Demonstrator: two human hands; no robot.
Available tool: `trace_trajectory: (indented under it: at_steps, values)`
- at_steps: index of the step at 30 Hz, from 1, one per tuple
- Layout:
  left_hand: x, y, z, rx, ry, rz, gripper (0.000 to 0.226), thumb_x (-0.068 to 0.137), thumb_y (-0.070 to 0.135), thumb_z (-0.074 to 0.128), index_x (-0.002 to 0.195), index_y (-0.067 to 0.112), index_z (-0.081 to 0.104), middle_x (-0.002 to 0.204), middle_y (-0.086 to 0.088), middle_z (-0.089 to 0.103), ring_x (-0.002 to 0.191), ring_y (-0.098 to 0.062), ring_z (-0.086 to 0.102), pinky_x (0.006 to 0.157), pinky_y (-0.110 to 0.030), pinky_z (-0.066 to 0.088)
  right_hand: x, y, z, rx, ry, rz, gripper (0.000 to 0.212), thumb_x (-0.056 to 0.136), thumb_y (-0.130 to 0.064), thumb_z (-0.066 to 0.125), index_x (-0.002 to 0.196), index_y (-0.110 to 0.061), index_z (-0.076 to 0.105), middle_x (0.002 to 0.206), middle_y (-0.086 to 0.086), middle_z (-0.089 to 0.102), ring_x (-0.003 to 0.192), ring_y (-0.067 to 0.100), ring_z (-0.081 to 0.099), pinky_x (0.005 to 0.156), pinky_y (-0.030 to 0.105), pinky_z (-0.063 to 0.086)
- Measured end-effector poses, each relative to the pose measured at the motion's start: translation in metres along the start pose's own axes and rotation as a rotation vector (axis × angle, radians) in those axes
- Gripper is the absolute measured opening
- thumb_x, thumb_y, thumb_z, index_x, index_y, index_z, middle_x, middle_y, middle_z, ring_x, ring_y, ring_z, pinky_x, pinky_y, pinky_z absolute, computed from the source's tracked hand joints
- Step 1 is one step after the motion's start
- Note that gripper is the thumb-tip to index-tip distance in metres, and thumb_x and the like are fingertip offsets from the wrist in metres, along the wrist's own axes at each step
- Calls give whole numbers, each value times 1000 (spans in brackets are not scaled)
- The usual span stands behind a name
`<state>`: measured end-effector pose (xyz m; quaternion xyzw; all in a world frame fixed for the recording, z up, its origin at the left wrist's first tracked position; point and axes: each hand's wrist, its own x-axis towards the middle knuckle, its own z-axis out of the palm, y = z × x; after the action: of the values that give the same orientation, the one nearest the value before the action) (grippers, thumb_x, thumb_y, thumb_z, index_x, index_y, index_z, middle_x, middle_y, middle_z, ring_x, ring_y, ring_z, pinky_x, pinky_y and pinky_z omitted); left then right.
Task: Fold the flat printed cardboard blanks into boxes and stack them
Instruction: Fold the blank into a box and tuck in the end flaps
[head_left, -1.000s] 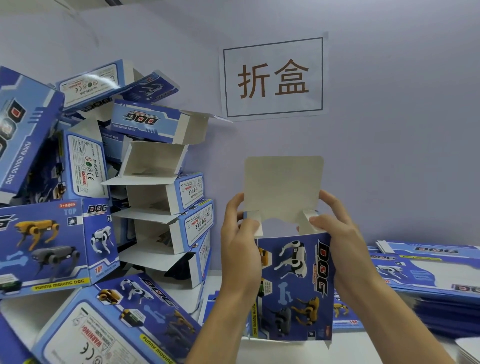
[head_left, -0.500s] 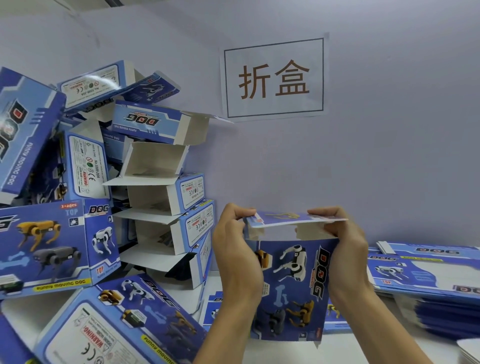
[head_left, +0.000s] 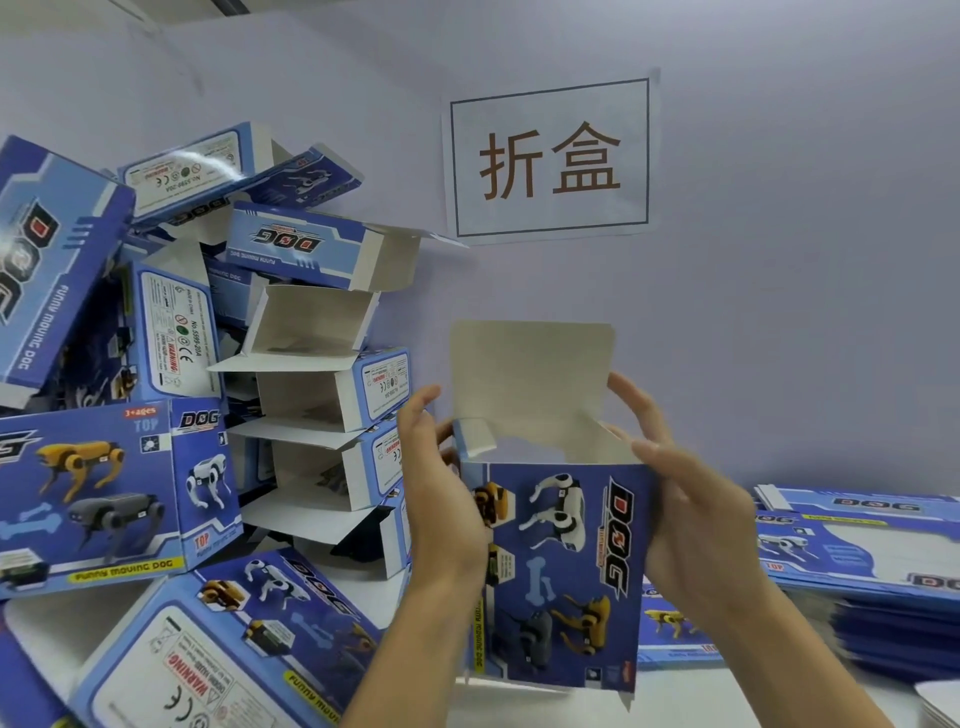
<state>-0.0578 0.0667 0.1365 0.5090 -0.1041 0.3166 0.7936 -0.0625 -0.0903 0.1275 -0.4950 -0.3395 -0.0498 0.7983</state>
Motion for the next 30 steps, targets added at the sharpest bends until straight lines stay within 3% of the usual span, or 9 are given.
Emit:
trace_trajectory:
  at_steps: [5, 8, 10, 14, 16, 19, 24, 28, 30]
  values:
    - [6, 3, -7, -2, -85, -117, 28, 104, 40, 38, 117, 36, 63, 123, -5, 67, 117, -31, 62, 104, -58, 45, 0, -5, -3, -394, 37, 3, 73, 80, -24, 77, 132, -61, 42, 118, 8, 70, 94, 32, 73, 72, 39, 61]
    - [6, 5, -8, 39, -187, -157, 28, 102, 42, 41, 121, 36, 61, 127, -3, 66, 117, -28, 62, 106, -54, 45, 1, -11, -7, -507, 225, -112, 64, 77, -45, 74, 131, -60, 44, 115, -4, 72, 98, 20, 72, 78, 33, 59]
    - [7, 6, -7, 77, -255, -152, 28, 101, 41, 44, 123, 36, 62, 123, 2, 68, 113, -26, 65, 102, -49, 49, 2, -18, -11, -410, 316, -96, 55, 75, -47, 69, 127, -53, 53, 114, 4, 72, 94, 23, 72, 79, 39, 55]
    - [10, 4, -10, 158, -299, -108, 19, 101, 38, 50, 114, 41, 63, 101, 7, 73, 89, -15, 72, 74, -32, 56, -5, -34, -17, -166, 241, 158, 45, 65, -36, 78, 106, -15, 75, 88, 14, 76, 67, 29, 74, 58, 35, 59]
    - [13, 6, -14, 158, -303, -128, 16, 101, 37, 50, 110, 41, 61, 88, 9, 75, 77, -13, 71, 70, -32, 56, -8, -38, -18, -133, 235, 233, 36, 63, -41, 75, 87, -14, 81, 82, 16, 76, 61, 30, 72, 54, 35, 59]
    - [14, 8, -17, 165, -346, -155, 19, 100, 39, 49, 113, 39, 62, 98, 7, 77, 78, -18, 72, 72, -34, 57, -10, -39, -19, -82, 261, 180, 28, 74, -42, 66, 76, -18, 79, 77, 12, 75, 58, 28, 71, 49, 32, 57]
    - [10, 9, -17, 227, -447, -223, 25, 99, 43, 49, 106, 43, 73, 109, 5, 75, 97, -25, 69, 94, -51, 52, -9, -42, -27, 28, 429, -25, 32, 94, -36, 55, 67, -23, 66, 65, 1, 71, 50, 19, 68, 47, 26, 55]
    - [14, 15, -24, 201, -635, -334, 37, 94, 43, 46, 102, 30, 79, 115, -1, 74, 94, -17, 71, 81, -35, 54, -16, -49, -40, -84, 481, -2, 61, 100, -20, 47, 45, -17, 72, 49, -5, 66, 39, 8, 62, 36, 15, 45]
    - [17, 18, -29, 142, -695, -358, 41, 87, 47, 48, 107, 24, 76, 111, -7, 75, 89, -19, 72, 72, -29, 57, -14, -51, -50, -97, 535, 33, 60, 100, -12, 46, 47, -13, 73, 46, -5, 65, 38, 5, 61, 43, 15, 50]
